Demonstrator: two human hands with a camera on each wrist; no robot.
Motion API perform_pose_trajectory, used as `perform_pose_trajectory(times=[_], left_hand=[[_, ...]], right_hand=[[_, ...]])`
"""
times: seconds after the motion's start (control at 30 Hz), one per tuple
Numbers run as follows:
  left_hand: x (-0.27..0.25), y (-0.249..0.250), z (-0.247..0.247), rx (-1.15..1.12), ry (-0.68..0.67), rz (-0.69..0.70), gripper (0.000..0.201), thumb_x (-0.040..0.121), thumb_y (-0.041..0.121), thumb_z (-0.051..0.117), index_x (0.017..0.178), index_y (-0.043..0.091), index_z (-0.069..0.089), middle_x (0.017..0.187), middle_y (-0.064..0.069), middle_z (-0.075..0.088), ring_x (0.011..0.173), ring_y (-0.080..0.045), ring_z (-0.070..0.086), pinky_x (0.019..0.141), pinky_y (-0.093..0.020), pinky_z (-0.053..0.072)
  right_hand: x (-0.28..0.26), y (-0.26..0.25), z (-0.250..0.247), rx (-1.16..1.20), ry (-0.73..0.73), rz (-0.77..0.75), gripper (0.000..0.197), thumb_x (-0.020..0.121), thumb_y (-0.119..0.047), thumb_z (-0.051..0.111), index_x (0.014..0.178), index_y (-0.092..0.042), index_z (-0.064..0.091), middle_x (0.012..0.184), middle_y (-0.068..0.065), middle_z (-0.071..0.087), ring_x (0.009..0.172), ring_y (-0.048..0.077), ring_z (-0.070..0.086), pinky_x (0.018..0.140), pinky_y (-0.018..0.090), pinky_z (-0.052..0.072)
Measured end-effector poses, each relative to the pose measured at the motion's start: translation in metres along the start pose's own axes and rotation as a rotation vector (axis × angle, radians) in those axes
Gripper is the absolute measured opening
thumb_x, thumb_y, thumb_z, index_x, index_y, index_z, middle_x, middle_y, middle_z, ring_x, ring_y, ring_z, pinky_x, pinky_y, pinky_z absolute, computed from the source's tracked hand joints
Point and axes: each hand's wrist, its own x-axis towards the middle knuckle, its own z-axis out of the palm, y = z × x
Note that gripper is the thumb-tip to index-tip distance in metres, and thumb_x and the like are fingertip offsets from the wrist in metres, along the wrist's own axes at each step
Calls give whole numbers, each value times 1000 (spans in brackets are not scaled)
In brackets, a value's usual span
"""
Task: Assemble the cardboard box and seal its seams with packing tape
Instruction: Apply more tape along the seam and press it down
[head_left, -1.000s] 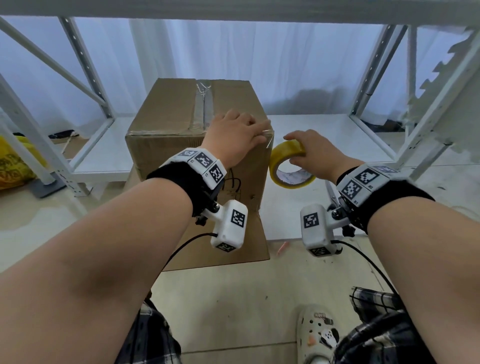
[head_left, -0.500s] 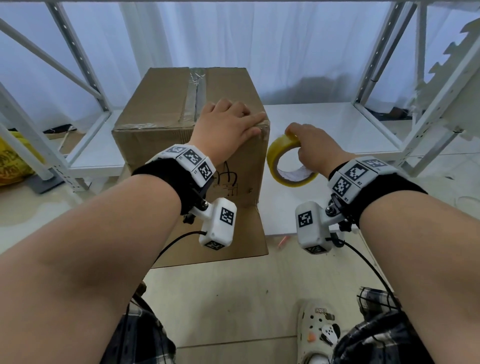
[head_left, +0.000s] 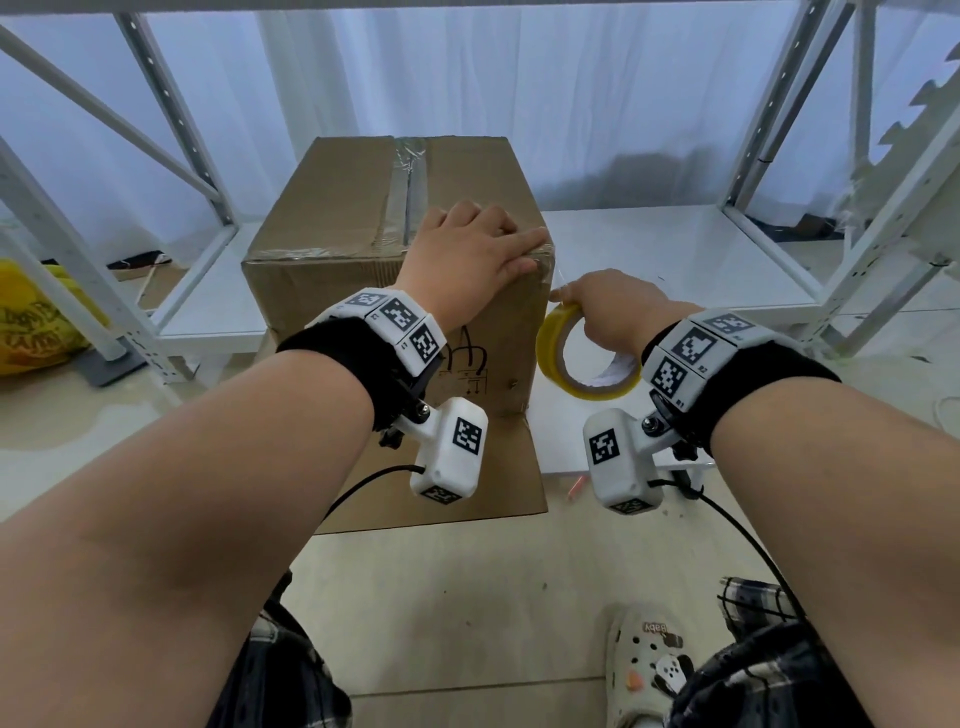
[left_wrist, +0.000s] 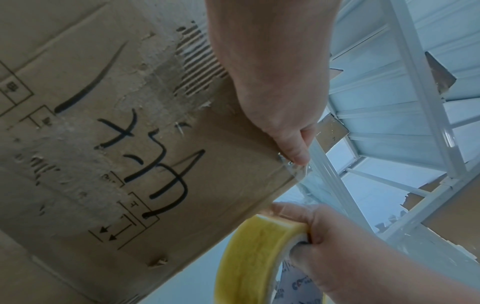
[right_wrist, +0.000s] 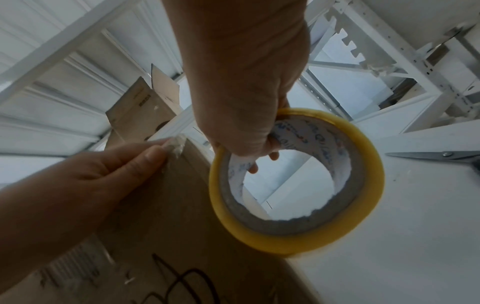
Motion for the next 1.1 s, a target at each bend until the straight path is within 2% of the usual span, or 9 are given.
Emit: perform_pose_trajectory(times=[0.17,0.3,0.37,0.47,0.63,0.87,0.97,1.03,1.1], left_hand=[[0,-3,0,-4,-11,-16,44,99,48,27,142,41,35,139,5,45,129,-24,34,101,-42,26],[0,-3,1,-1,-3,-19,44,99,49,27,142,41,35,138,5,45,128,-24,35,100,-42,27],[0,-3,1,-7,3,-19,44,99,49,27,141,41,36,137,5,46,128,-24,35,100,-42,27],[1,-2,1,-17,6,-21,43,99,49,28,140,41,38,137,6,46,128,-24,35,101,-42,27],[-1,-3,1,-21,12,-25,43,99,48,29,140,40,39,136,5,47,128,-24,35,101,-42,26],[-1,-3,3,-23,21,-33,42,99,47,30,140,40,39,136,5,47,128,-24,35,100,-41,26],[0,-4,2,-21,21,-31,42,99,47,30,140,40,39,136,5,47,128,-24,35,100,-41,26],[0,-5,1,-24,17,-27,43,99,47,30,140,39,39,137,4,46,128,-24,35,101,-41,26],[-1,-5,-1,-27,15,-16,43,99,47,29,141,38,38,138,4,46,129,-24,36,102,-42,26]], right_hand=[[0,4,14,87,-36,4,55,93,4,45,143,-17,38,134,10,54,118,28,54,97,33,43],[-8,11,12,288,103,-28,50,88,-3,55,135,-17,44,129,9,58,114,28,56,92,33,46],[-13,14,11,245,127,-61,45,91,-7,51,134,-19,50,127,7,60,112,26,57,92,33,46],[-17,15,15,113,136,-94,44,98,-7,42,140,-20,47,128,9,61,114,27,57,96,32,42],[-17,3,11,-51,114,-126,48,97,-5,47,143,-20,43,122,10,63,109,28,59,91,33,46],[-16,-16,-6,-327,40,-186,35,95,-5,47,129,-12,53,118,10,62,106,27,60,89,33,48],[-17,-17,-6,-315,32,-196,34,96,-7,49,130,-12,52,118,9,62,104,26,60,89,33,48],[-16,-12,-6,-246,-8,-195,42,94,-5,50,135,-13,47,120,9,61,106,25,58,87,32,48],[-16,-7,-8,-73,-88,-160,55,88,-3,52,140,-14,41,122,9,59,111,26,54,88,31,46]])
